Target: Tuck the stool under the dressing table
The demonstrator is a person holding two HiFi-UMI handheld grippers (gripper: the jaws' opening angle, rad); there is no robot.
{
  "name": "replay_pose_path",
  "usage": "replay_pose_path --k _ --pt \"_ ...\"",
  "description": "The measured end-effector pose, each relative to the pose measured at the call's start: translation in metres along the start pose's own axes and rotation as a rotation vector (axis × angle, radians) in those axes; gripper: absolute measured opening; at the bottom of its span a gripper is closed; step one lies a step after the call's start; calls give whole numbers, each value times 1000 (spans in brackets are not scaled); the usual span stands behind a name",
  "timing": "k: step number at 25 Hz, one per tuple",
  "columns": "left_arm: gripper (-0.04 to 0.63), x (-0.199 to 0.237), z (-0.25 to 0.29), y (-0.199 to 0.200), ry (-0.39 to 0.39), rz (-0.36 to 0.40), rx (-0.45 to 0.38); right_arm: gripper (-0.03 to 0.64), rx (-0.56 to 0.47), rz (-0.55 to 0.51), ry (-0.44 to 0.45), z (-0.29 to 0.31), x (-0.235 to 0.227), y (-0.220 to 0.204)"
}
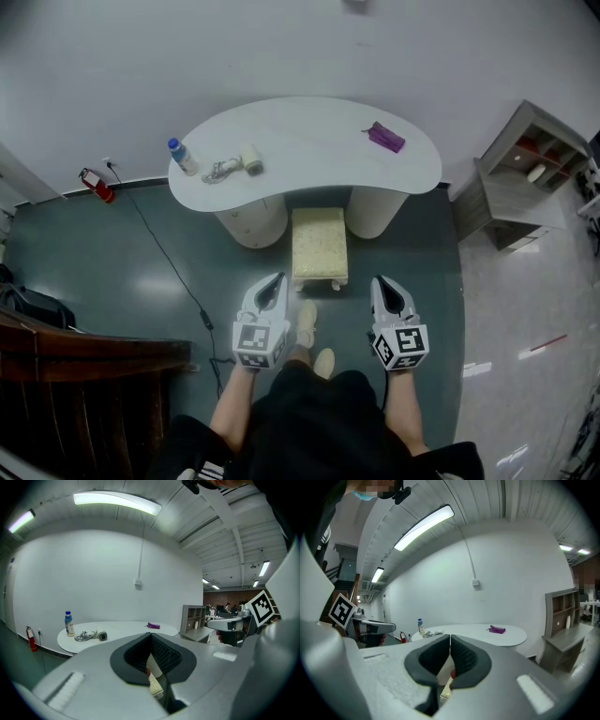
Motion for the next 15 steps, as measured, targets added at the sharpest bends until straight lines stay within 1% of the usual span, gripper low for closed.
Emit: replay_pose_path --k 15 --pt "8 -4 13 4 -29 8 -5 8 7 -2 -10 7 -6 2"
Point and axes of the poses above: the fingertips, and each gripper's own axes: z forward along the fingers, x to its left, y out of its top, the point moved 5 cm from there along -z, backward along the fingers, and after that the axes turned 13 degrees about z, right-handed, at the moved point
